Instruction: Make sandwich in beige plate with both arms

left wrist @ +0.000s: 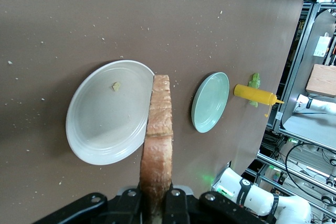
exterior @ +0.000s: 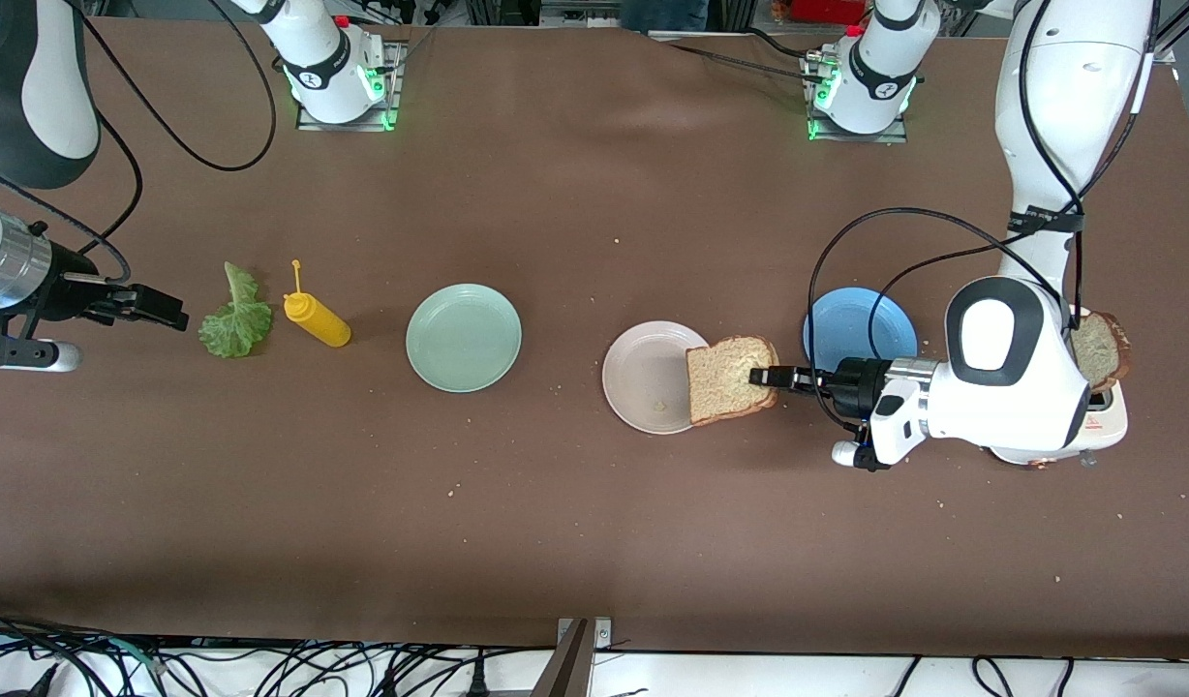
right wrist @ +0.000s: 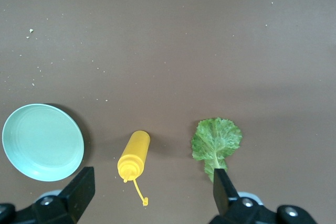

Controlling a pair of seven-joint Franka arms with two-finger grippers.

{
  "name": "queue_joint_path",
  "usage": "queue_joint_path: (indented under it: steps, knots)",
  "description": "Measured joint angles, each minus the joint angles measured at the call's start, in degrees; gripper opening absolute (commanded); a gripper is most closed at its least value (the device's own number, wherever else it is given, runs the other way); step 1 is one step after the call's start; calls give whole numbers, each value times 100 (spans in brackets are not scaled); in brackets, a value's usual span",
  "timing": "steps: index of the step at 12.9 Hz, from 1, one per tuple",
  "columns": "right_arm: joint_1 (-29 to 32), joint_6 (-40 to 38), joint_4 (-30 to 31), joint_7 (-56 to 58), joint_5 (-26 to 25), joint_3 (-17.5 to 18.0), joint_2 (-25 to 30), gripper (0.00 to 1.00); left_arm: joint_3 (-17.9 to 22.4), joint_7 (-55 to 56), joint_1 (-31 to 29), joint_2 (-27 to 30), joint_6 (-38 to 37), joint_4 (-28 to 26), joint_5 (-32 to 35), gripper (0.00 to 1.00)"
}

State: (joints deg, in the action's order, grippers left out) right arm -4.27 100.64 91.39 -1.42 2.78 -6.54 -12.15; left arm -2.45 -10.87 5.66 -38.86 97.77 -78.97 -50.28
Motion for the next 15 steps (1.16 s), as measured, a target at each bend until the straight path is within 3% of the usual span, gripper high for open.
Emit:
queue_joint_path:
  steps: [5, 8, 12, 15]
  knots:
    - [51, -5, 1, 732, 57, -28, -10, 100, -94, -75, 172, -339, 390, -109, -503, 0]
    - [337, -17, 31, 1856, 569, -110, -105, 100, -97, -522, 241, -391, 653, -310, -973, 0]
    - [656, -27, 122, 3158, 945, -144, -261, 100, -97, -1043, 246, -393, 799, -599, -1003, 0]
    - [808, -38, 320, 4101, 1495, -149, -362, 100, -104, -1276, 323, -393, 790, -715, -971, 0]
